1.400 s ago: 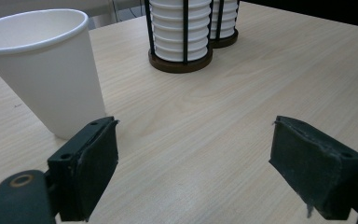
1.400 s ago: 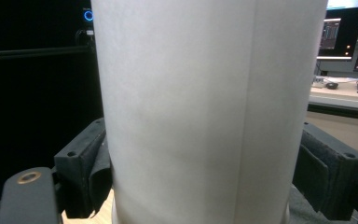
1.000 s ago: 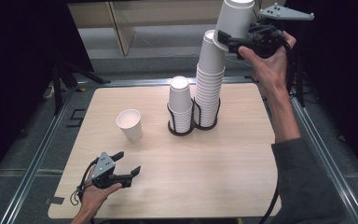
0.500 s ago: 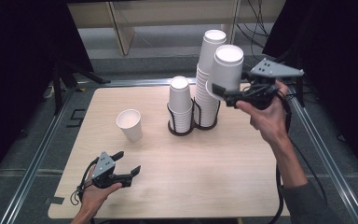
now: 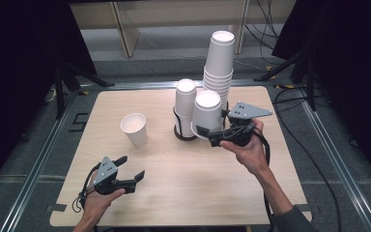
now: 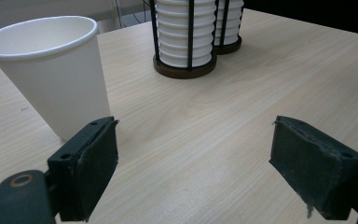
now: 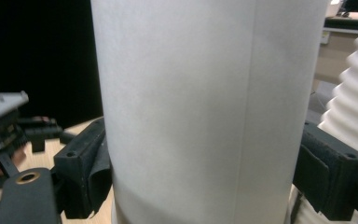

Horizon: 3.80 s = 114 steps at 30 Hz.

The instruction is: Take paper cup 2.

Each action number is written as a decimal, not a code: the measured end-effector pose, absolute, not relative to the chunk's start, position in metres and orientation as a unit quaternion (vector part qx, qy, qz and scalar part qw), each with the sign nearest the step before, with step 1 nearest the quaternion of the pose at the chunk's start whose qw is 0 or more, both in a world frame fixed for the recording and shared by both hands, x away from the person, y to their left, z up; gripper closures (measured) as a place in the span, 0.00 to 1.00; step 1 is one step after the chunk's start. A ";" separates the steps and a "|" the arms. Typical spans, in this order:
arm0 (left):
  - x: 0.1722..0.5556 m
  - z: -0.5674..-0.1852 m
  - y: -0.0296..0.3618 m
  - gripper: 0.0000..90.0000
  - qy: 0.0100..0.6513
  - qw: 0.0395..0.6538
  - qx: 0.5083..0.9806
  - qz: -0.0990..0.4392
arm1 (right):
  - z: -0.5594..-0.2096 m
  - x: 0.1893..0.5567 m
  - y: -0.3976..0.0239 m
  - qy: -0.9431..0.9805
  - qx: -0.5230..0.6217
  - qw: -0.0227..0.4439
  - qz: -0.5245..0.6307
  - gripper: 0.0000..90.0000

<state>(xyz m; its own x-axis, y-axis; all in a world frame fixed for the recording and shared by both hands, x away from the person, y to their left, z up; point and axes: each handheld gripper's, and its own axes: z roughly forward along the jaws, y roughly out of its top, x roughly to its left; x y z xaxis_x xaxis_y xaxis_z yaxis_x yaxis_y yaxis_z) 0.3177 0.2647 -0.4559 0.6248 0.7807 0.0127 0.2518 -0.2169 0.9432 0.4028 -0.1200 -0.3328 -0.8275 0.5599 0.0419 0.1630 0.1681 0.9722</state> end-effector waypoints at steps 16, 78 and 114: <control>0.316 -0.452 0.266 0.16 0.351 0.525 0.735 0.248 | -0.389 0.393 -0.079 0.781 0.210 0.120 0.576 0.18; 0.307 -0.445 0.226 0.16 0.287 0.590 0.730 0.189 | -0.415 0.370 -0.004 0.760 0.172 0.005 0.626 0.18; 0.305 -0.442 0.235 0.16 0.283 0.599 0.730 0.169 | -0.422 0.373 -0.016 0.766 0.160 0.021 0.622 0.18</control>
<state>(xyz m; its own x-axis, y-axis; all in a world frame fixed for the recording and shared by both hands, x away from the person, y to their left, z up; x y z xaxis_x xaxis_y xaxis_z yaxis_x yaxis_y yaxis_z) 0.3055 0.2350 -0.4417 0.7833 0.6148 -0.0925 0.2104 -0.1222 0.9700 0.3733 -0.0164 -0.4219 -0.9479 0.2710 0.1673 0.2195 0.1754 0.9597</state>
